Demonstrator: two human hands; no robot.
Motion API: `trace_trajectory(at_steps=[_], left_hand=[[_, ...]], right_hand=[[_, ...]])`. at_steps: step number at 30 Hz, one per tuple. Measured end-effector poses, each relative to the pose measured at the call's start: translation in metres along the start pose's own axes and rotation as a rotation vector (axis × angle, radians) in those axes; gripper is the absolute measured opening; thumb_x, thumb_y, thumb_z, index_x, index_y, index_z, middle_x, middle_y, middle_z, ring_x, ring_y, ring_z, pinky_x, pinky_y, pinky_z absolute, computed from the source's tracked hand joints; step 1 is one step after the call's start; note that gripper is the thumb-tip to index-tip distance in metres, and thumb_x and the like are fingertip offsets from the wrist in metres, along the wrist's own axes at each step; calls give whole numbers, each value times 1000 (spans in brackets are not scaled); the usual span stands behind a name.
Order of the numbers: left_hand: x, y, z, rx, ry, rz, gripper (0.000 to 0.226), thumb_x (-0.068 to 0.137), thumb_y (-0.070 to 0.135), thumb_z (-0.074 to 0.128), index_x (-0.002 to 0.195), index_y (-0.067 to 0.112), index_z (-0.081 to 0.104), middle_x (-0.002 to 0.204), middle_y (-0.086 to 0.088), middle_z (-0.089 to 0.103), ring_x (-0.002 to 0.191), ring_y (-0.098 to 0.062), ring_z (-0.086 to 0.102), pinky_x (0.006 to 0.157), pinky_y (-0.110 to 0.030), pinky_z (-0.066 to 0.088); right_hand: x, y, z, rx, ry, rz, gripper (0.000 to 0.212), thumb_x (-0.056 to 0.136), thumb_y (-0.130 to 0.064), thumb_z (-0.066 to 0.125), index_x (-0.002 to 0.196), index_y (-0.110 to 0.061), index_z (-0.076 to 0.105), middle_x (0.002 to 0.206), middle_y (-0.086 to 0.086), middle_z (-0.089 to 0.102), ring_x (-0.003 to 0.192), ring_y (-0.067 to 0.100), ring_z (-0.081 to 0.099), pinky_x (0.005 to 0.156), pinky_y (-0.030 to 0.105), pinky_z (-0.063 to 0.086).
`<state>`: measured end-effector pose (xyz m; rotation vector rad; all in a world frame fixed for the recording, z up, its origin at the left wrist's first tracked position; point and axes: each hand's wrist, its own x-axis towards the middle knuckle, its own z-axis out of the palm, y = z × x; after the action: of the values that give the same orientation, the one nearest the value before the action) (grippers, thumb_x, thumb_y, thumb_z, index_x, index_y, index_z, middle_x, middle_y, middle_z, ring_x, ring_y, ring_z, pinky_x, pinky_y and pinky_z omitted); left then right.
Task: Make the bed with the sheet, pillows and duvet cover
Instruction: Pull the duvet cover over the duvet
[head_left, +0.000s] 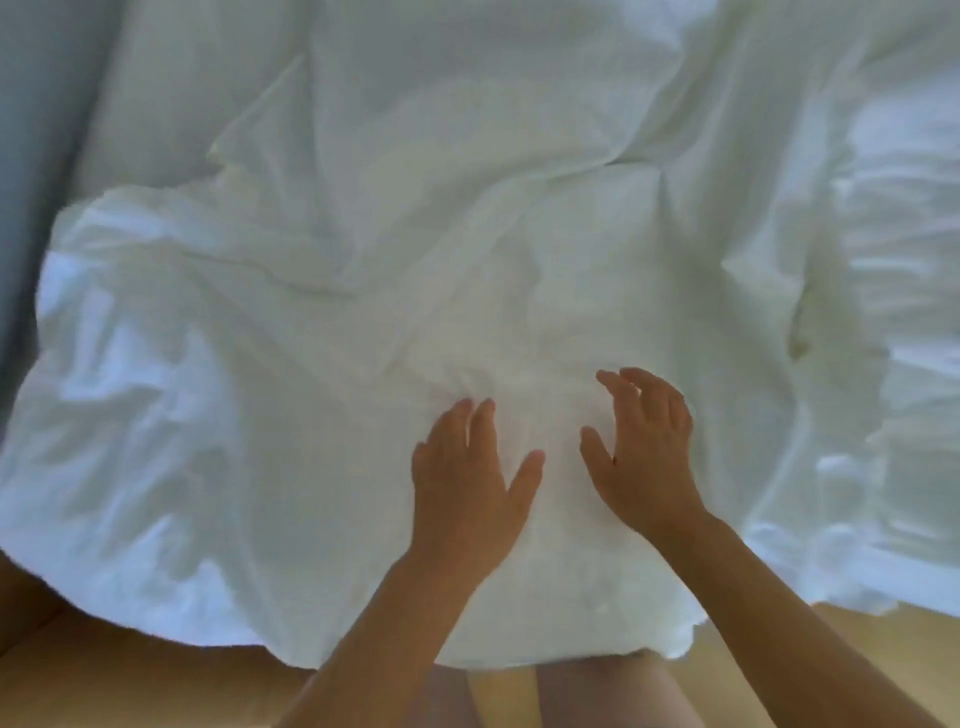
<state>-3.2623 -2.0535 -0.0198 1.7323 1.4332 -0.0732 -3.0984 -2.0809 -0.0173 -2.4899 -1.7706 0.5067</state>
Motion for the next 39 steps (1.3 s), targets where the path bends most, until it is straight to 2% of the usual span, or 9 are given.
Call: trace_trajectory(at_steps=[6, 12, 15, 20, 25, 27, 30, 34, 39], left_hand=[[-4, 80, 75, 163, -97, -92, 86, 81, 74, 37, 140, 12, 31, 140, -6, 39, 128, -25, 38, 104, -40, 33], [34, 104, 115, 94, 139, -283, 24, 93, 40, 47, 90, 18, 58, 100, -1, 60, 99, -24, 54, 82, -38, 42], [36, 112, 122, 84, 171, -372, 25, 98, 30, 44, 91, 11, 57, 98, -6, 61, 95, -26, 57, 87, -42, 44], [15, 161, 97, -514, 460, -387, 26, 101, 26, 38, 83, 12, 50, 73, 1, 52, 70, -8, 51, 62, -19, 38], [-4, 255, 131, -796, -140, -197, 21, 93, 40, 43, 85, 30, 59, 77, 16, 59, 74, -1, 56, 68, -15, 44], [5, 252, 135, -689, -141, -245, 20, 97, 34, 44, 92, 20, 58, 79, 12, 56, 74, -6, 53, 70, -21, 41], [21, 220, 122, -481, 142, -281, 27, 91, 45, 49, 97, 19, 55, 80, 12, 57, 72, -3, 54, 69, -23, 40], [32, 208, 116, -217, 54, -319, 73, 71, 75, 51, 112, 15, 51, 100, 4, 53, 91, -17, 56, 79, -33, 47], [52, 204, 110, -245, 107, -208, 29, 88, 13, 47, 61, 13, 39, 63, 0, 46, 65, -24, 48, 54, -29, 31]], right_hand=[[-60, 115, -39, 50, 157, 345, 63, 77, -36, 69, 129, -7, 49, 134, 17, 40, 124, 38, 33, 105, 50, 24], [-42, 168, -36, 362, 63, 463, 89, 66, -57, 67, 140, -24, 29, 141, 5, 32, 131, 28, 28, 106, 51, 25], [-32, 178, -36, 436, -19, 357, 88, 65, -59, 64, 138, -25, 29, 138, 2, 34, 128, 26, 31, 105, 48, 25], [-24, 198, -51, 669, -45, 368, 93, 62, -60, 70, 137, -22, 30, 138, 2, 31, 131, 24, 28, 109, 49, 22], [-14, 206, -58, 987, -137, 430, 58, 80, -51, 53, 129, -23, 40, 127, -3, 46, 120, 18, 44, 101, 40, 39], [-9, 209, -60, 1067, -46, 487, 41, 88, -41, 53, 124, -24, 44, 119, -8, 51, 116, 17, 49, 89, 27, 42], [4, 219, -63, 865, 115, 636, 81, 72, -58, 63, 136, -19, 33, 134, 1, 37, 127, 21, 34, 95, 33, 35], [12, 208, -64, 1113, -190, 873, 95, 63, -52, 78, 137, -15, 32, 127, 8, 55, 109, 27, 58, 85, 44, 51], [15, 208, -67, 1631, -779, 668, 36, 58, -32, 85, 89, -15, 78, 97, 9, 73, 86, 23, 71, 62, 32, 57]])
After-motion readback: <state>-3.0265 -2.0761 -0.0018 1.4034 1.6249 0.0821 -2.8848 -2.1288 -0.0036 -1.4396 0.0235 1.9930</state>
